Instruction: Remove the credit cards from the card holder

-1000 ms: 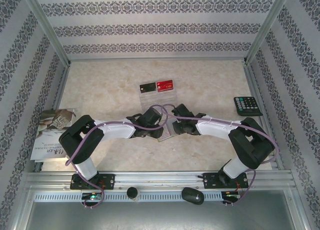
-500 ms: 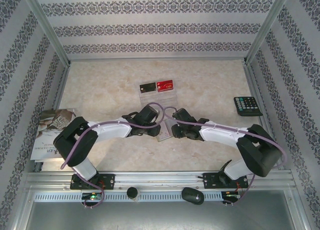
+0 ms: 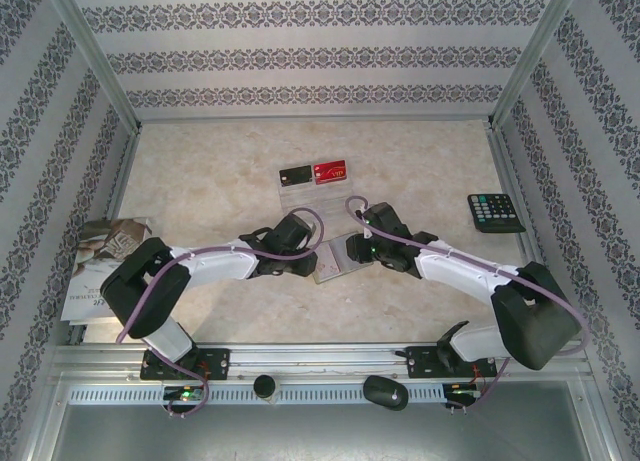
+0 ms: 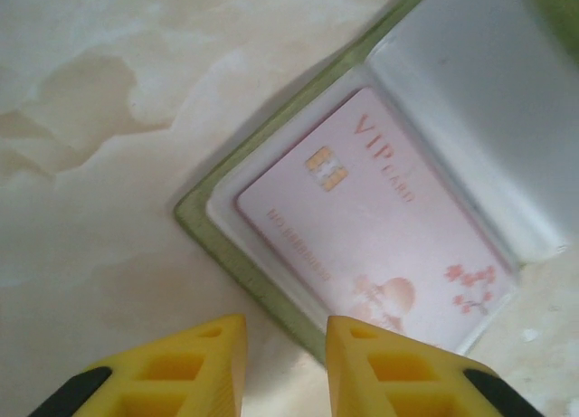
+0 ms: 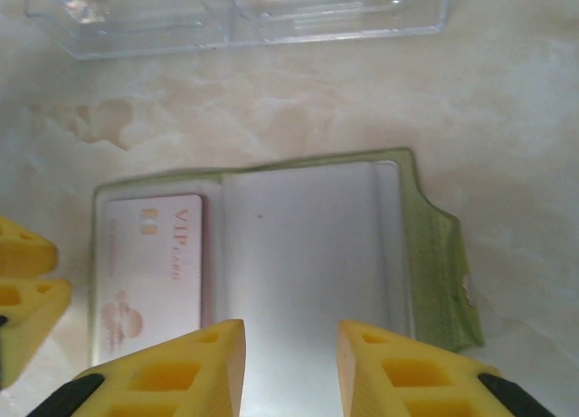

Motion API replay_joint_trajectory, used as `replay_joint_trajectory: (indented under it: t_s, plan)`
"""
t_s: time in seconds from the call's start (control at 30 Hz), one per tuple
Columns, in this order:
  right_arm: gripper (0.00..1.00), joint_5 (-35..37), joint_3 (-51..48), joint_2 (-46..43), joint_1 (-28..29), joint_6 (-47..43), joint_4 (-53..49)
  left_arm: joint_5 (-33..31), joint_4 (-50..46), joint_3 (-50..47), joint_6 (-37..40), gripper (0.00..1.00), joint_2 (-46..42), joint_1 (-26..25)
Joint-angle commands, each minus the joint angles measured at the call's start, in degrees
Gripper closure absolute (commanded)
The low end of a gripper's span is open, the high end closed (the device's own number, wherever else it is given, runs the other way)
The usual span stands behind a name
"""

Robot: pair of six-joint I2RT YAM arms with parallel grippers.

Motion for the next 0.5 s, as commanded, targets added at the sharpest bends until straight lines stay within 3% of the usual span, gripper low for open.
replay_joint_trajectory:
  t_s: [0.0, 0.47]
  plan:
    - [0.67, -4.71, -0.39, 0.74, -0.51, -0.52, 3.46, 2.99, 4.53, -0.31, -2.68, 0.74, -2.58, -0.65]
    - [0.61, -10.58, -1.78, 2.23, -3.24, 3.27, 7.04, 5.83, 8.90, -1.27, -6.22, 0.78, 3.91, -0.74]
